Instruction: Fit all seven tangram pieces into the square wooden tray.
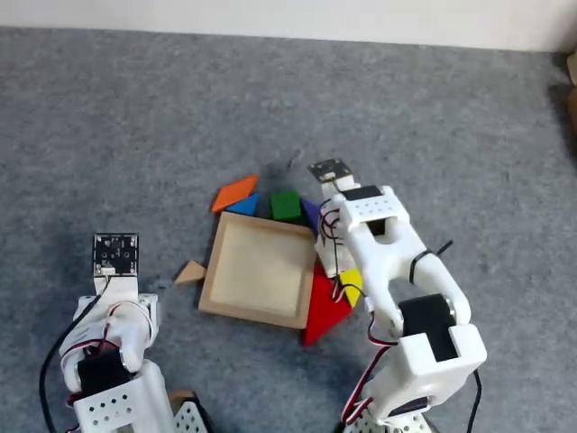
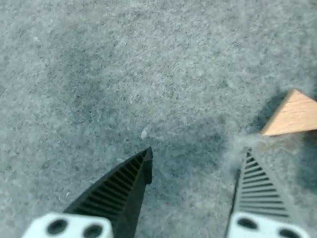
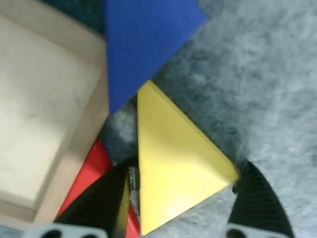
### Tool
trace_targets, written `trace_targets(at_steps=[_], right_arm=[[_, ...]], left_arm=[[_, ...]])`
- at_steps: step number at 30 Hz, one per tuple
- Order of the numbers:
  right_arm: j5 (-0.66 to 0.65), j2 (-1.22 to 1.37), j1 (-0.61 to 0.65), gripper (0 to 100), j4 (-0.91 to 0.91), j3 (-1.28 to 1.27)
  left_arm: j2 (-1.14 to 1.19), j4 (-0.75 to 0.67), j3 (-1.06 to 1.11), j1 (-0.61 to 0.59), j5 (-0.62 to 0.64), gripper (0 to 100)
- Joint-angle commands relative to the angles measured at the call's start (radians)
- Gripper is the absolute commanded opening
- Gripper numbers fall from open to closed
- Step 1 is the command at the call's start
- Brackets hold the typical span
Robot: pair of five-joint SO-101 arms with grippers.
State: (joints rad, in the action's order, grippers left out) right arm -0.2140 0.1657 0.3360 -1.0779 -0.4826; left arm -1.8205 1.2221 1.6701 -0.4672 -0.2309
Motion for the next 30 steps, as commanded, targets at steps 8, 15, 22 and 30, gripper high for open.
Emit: trace_targets(at_steps=[8,15,22,30], right_arm=[[-0.055,-0.213,-0.012,15.9,0.01,0.025],[-0.031,-0.321,0.019,15.9,-0.11,0.033],[0.181,-0.328,0.211,15.9,-0.113,0.051],[0.5,-0.231,0.395,15.9,-0.114,0.188]], left_arm=[[0.002,0.003,-0.033,-0.013,-0.011,27],[0.002,0.002,-0.033,-0.013,-0.011,27],[0.002,0.002,-0.033,-0.013,-0.011,27],[0.002,0.003,-0.033,-0.013,-0.011,27]])
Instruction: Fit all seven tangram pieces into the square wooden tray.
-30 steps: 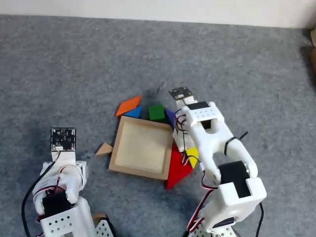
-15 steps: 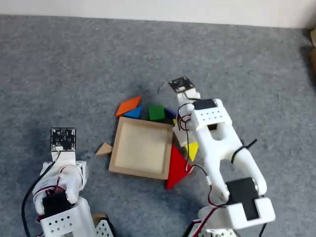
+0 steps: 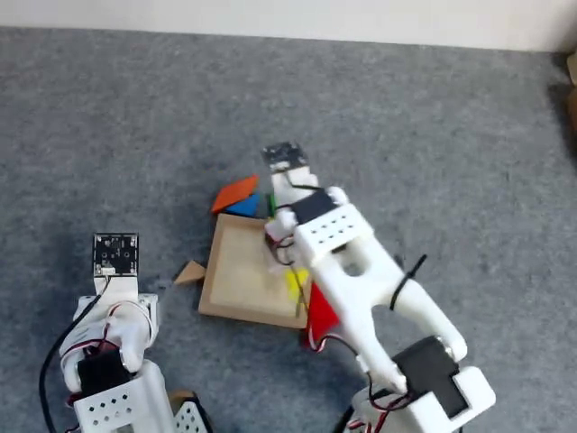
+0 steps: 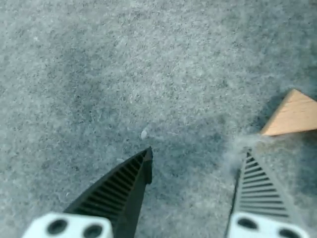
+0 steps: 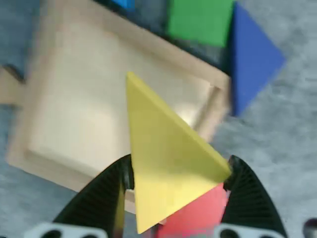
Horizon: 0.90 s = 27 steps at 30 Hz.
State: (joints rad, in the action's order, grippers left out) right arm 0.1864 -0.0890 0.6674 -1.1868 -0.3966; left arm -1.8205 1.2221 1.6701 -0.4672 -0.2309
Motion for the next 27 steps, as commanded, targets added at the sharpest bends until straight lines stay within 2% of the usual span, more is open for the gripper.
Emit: trace_targets(at_steps=[1,5,9,12,15,21,24,27], right_arm=[[0.133,0.056,0.091,15.9,-0.005,0.127],[0.253,0.211,0.199,15.9,-0.007,0.245],[0.327,0.337,0.246,16.6,-0.01,0.372],[0.338,0.397,0.249,25.1,-0.051,0.461],[0.338,0.437,0.251,34.5,-0.104,0.535],[0.321,0.447,0.248,35.0,-0.157,0.648],[0.244,0.446,0.248,35.0,-0.209,0.69],[0.147,0.444,0.214,34.8,-0.352,0.754]], left_arm=[[0.002,0.003,-0.033,-0.013,-0.011,27],[0.002,0.003,-0.033,-0.013,-0.011,27],[0.002,0.003,-0.033,-0.013,-0.011,27],[0.002,0.003,-0.033,-0.013,-0.011,27],[0.002,0.003,-0.033,-0.013,-0.011,27],[0.002,0.003,-0.033,-0.013,-0.011,27],[0.002,0.003,-0.033,-0.013,-0.011,27],[0.002,0.003,-0.033,-0.013,-0.011,27]])
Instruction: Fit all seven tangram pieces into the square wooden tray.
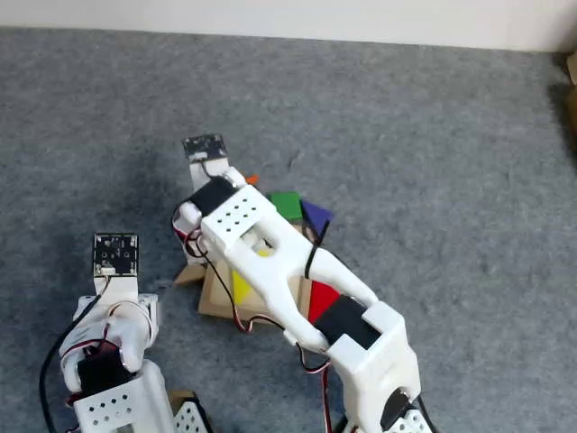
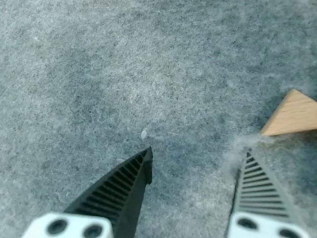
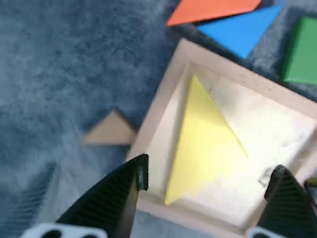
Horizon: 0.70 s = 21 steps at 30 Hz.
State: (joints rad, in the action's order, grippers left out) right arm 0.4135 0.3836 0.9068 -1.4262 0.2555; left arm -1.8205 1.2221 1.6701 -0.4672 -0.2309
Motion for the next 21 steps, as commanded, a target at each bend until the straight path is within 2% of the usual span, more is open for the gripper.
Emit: trace_targets(at_steps=[1,5,8,14,21], right_arm=[[-0.103,-0.028,-0.048,34.0,-0.166,0.134],[-0.192,-0.028,-0.165,27.9,-0.312,0.236],[-0.253,-0.053,-0.217,27.9,-0.335,0.236],[-0.304,-0.331,-0.231,27.9,-0.315,0.008],[-0.33,-0.673,-0.285,27.9,-0.147,-0.461]], left_arm=[[0.002,0.003,-0.033,-0.013,-0.011,27],[0.002,0.002,-0.033,-0.013,-0.011,27],[0.002,-0.002,-0.033,-0.013,-0.011,27],[0.002,-0.002,-0.033,-0.013,-0.011,27],[0.002,-0.002,-0.033,-0.013,-0.011,27]])
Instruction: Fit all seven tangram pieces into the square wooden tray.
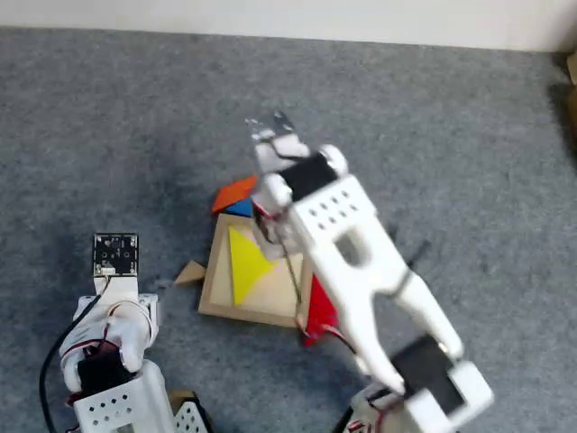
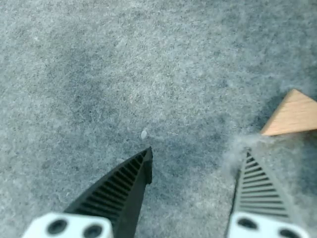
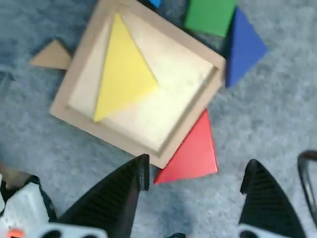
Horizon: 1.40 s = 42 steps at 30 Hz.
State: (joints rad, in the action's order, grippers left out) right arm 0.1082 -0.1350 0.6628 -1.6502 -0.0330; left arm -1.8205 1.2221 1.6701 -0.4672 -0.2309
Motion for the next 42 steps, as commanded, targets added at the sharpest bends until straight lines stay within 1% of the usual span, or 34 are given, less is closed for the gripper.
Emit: trace_targets(at_steps=[1,4,6,11,14,16,21,23,27,31,33,35,38,42], right_arm=[[-0.061,-0.186,-0.061,27.9,0.114,-0.246],[-0.184,-0.246,-0.102,27.9,0.259,-0.466],[-0.224,-0.262,-0.117,27.9,0.351,-0.59],[-0.158,-0.243,-0.113,27.9,0.541,-0.785],[-0.104,-0.202,-0.116,27.9,0.628,-0.826],[-0.094,-0.156,-0.116,27.9,0.657,-0.834],[-0.1,-0.028,-0.139,27.9,0.656,-0.832],[-0.17,-0.002,-0.182,27.6,0.656,-0.835],[-0.327,-0.012,-0.306,27.6,0.656,-0.839],[-0.443,-0.048,-0.433,27.5,0.615,-0.837],[-0.477,-0.091,-0.481,27.5,0.576,-0.832],[-0.482,-0.153,-0.504,27.5,0.536,-0.831],[-0.473,-0.257,-0.495,27.5,0.475,-0.831],[-0.307,-0.352,-0.43,27.6,0.464,-0.834]], left_arm=[[0.002,-0.002,-0.033,-0.013,-0.011,27],[0.002,-0.002,-0.033,-0.013,-0.011,27],[0.002,-0.002,-0.033,-0.01,-0.011,27],[0.002,-0.003,-0.033,-0.008,-0.011,27],[0.002,-0.003,-0.033,-0.008,-0.011,27],[0.002,-0.003,-0.033,-0.008,-0.011,27],[0.002,-0.003,-0.033,-0.008,-0.011,27],[0.002,-0.003,-0.033,-0.008,-0.011,27],[0.002,-0.003,-0.033,-0.008,-0.011,27],[0.002,-0.003,-0.033,-0.008,-0.011,27],[0.002,-0.003,-0.033,-0.008,-0.011,27],[0.002,-0.003,-0.033,-0.008,-0.011,27],[0.002,-0.003,-0.033,-0.008,-0.011,27],[0.002,-0.003,-0.033,-0.008,-0.011,27]])
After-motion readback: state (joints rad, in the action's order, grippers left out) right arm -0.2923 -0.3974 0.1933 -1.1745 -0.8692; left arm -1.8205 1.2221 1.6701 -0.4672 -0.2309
